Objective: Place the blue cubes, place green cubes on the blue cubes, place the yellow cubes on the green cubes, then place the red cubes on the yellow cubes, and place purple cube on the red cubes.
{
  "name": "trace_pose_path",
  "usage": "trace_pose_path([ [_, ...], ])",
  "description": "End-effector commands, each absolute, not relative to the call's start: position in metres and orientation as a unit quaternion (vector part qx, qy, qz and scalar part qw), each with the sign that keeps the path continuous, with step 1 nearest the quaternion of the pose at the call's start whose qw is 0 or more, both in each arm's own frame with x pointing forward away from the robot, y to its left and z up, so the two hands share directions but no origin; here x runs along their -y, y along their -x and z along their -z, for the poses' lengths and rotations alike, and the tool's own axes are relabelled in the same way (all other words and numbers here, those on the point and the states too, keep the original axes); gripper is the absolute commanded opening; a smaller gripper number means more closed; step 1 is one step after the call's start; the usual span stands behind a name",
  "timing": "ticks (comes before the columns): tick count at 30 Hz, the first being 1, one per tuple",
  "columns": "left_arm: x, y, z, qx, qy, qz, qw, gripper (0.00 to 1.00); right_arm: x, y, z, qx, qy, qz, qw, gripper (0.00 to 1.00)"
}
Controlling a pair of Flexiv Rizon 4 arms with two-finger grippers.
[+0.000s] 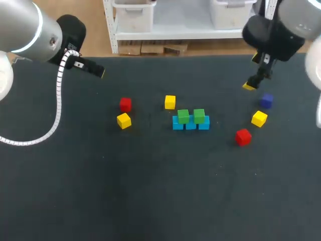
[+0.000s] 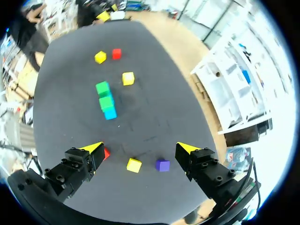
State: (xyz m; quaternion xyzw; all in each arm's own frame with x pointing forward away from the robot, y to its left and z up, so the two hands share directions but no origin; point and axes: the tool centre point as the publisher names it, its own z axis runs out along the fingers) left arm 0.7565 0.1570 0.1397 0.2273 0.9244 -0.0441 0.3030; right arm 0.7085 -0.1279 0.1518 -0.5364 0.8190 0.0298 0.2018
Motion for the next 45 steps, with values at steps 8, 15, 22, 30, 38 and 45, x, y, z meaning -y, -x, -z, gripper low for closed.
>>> trace_pose_path([
  [8,-0.157,-0.757,-0.140,-0.924,-0.227,0.044,0.303,1.00,0.168,-0.701,-0.161,-0.849,0.380,0.018,0.367,1.00],
  [15,-0.157,-0.757,-0.140,-0.924,-0.227,0.044,0.303,1.00,0.165,-0.706,-0.162,-0.861,0.342,0.045,0.373,1.00],
  [22,-0.157,-0.757,-0.140,-0.924,-0.227,0.044,0.303,1.00,0.165,-0.706,-0.162,-0.861,0.342,0.045,0.373,1.00],
  [30,-0.157,-0.757,-0.140,-0.924,-0.227,0.044,0.303,1.00,0.165,-0.706,-0.162,-0.861,0.342,0.045,0.373,1.00],
  [38,-0.157,-0.757,-0.140,-0.924,-0.227,0.044,0.303,1.00,0.165,-0.706,-0.162,-0.861,0.342,0.045,0.373,1.00],
  [45,-0.137,-0.756,-0.159,-0.904,-0.299,0.007,0.305,1.00,0.165,-0.706,-0.162,-0.861,0.342,0.045,0.373,1.00],
])
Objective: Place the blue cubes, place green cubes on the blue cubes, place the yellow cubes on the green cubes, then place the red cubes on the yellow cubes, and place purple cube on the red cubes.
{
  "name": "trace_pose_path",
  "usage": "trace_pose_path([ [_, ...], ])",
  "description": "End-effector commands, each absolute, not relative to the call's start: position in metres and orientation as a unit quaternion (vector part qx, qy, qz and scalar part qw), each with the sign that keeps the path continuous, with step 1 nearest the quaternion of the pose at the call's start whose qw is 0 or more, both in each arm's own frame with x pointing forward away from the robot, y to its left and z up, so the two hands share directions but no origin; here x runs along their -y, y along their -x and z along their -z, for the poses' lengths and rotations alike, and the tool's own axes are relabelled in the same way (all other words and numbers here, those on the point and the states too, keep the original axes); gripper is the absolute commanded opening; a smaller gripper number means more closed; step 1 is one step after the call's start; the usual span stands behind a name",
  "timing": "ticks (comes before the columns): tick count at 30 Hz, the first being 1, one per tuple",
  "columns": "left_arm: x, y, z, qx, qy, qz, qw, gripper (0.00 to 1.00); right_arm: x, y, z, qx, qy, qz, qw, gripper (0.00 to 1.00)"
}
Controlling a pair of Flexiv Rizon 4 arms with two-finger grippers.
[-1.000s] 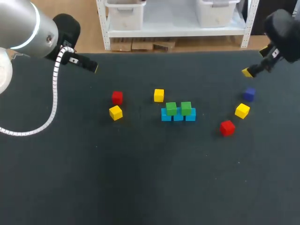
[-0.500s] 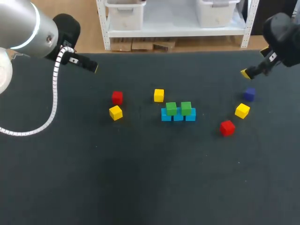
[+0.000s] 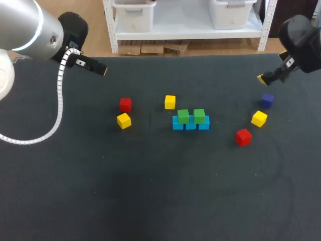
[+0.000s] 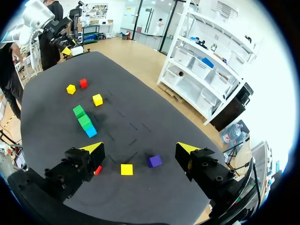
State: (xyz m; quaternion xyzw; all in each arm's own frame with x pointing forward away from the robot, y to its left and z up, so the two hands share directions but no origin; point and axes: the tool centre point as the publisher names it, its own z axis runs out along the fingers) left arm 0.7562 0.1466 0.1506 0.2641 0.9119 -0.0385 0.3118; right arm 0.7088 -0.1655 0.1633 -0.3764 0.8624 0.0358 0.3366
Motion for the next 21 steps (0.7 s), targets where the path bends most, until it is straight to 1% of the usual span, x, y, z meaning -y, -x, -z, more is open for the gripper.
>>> trace_pose_path([
  [1,-0.133,-0.756,-0.160,-0.899,-0.316,0.001,0.303,1.00,0.165,-0.706,-0.162,-0.861,0.342,0.045,0.373,1.00],
  [5,-0.110,-0.756,-0.158,-0.865,-0.404,-0.029,0.295,1.00,0.165,-0.706,-0.162,-0.861,0.342,0.045,0.373,1.00],
  [12,-0.063,-0.753,-0.145,-0.801,-0.547,-0.025,0.244,1.00,0.165,-0.706,-0.162,-0.861,0.342,0.045,0.373,1.00],
  [21,-0.011,-0.773,-0.137,-0.715,-0.679,-0.009,0.165,1.00,0.165,-0.706,-0.162,-0.861,0.342,0.045,0.373,1.00],
])
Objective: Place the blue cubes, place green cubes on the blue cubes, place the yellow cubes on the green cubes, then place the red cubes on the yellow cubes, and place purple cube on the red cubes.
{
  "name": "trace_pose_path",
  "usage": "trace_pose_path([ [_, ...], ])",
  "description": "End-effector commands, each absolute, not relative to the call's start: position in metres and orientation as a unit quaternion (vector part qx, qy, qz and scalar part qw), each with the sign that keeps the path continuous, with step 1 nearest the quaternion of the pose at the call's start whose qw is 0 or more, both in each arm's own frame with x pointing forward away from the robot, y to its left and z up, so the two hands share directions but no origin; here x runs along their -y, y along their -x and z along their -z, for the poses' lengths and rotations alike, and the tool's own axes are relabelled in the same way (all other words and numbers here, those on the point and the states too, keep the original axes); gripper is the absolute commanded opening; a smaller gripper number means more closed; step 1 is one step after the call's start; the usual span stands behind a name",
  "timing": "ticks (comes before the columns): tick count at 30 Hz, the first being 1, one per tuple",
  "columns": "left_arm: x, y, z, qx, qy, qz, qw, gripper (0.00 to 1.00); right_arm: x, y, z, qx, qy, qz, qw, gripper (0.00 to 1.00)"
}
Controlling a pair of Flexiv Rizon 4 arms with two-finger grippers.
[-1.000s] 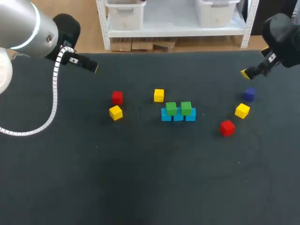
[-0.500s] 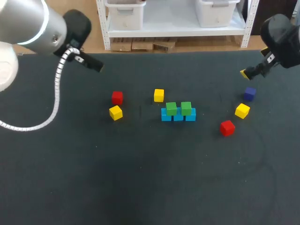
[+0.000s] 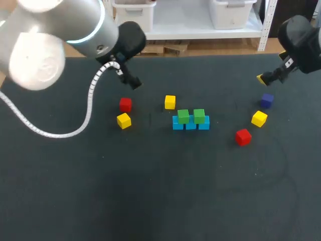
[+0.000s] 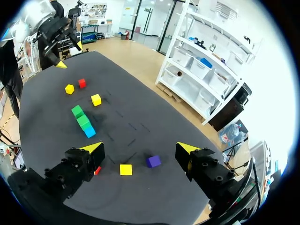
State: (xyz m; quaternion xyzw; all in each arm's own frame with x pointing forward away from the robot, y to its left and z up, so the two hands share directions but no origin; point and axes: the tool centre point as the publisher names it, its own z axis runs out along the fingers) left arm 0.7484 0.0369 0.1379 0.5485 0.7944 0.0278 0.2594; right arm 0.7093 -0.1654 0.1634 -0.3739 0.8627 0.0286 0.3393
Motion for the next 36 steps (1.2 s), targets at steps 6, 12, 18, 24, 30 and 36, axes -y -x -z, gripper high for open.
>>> trace_pose_path([
  [6,0.017,-0.779,-0.127,-0.648,-0.751,0.000,0.122,1.00,0.165,-0.706,-0.162,-0.861,0.342,0.045,0.373,1.00],
  [12,0.039,-0.776,-0.102,-0.581,-0.810,-0.009,0.077,1.00,0.165,-0.706,-0.162,-0.861,0.342,0.045,0.373,1.00],
  [18,0.051,-0.765,-0.075,-0.564,-0.825,0.011,0.035,1.00,0.165,-0.706,-0.162,-0.861,0.342,0.045,0.373,1.00],
  [24,0.050,-0.775,-0.050,-0.583,-0.812,0.023,0.010,1.00,0.165,-0.706,-0.162,-0.861,0.342,0.045,0.373,1.00],
  [30,0.046,-0.798,-0.026,-0.601,-0.799,0.015,0.002,1.00,0.165,-0.706,-0.162,-0.861,0.342,0.045,0.373,1.00],
  [36,0.049,-0.812,-0.018,-0.614,-0.788,0.030,0.003,1.00,0.165,-0.706,-0.162,-0.861,0.342,0.045,0.373,1.00],
])
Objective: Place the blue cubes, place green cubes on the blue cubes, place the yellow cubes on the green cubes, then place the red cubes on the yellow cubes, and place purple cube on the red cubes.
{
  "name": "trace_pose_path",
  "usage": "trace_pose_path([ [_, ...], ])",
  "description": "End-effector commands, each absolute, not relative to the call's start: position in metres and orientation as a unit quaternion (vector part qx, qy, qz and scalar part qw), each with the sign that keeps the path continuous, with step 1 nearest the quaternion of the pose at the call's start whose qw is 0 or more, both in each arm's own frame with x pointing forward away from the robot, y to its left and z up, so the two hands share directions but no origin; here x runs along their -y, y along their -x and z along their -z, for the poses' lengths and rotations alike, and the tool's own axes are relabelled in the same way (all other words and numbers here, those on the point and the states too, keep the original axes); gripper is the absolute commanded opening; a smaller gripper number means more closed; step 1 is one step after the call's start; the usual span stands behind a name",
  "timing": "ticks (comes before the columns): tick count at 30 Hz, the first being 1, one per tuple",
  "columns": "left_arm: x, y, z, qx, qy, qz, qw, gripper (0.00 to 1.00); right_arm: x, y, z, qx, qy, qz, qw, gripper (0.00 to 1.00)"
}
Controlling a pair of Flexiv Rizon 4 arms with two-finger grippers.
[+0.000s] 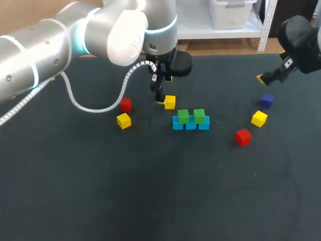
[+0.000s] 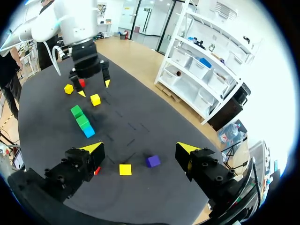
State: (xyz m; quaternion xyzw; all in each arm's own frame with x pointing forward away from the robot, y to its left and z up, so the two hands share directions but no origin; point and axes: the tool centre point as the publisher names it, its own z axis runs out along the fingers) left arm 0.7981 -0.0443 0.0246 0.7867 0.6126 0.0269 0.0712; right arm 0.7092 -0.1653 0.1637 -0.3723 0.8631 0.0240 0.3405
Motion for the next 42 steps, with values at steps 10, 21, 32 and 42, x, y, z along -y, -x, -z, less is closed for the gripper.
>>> trace_pose_path([
  [10,0.049,-0.811,-0.004,-0.609,-0.792,0.042,-0.017,0.97,0.165,-0.706,-0.162,-0.861,0.342,0.045,0.373,1.00],
  [21,0.055,-0.795,0.000,-0.622,-0.780,0.059,-0.018,0.87,0.165,-0.706,-0.162,-0.861,0.342,0.045,0.373,1.00],
  [32,0.055,-0.779,0.006,-0.646,-0.762,0.052,-0.009,0.42,0.165,-0.706,-0.162,-0.861,0.342,0.045,0.373,1.00],
  [42,0.045,-0.780,-0.027,-0.685,-0.728,-0.002,0.034,0.00,0.165,-0.706,-0.162,-0.861,0.342,0.045,0.373,1.00],
])
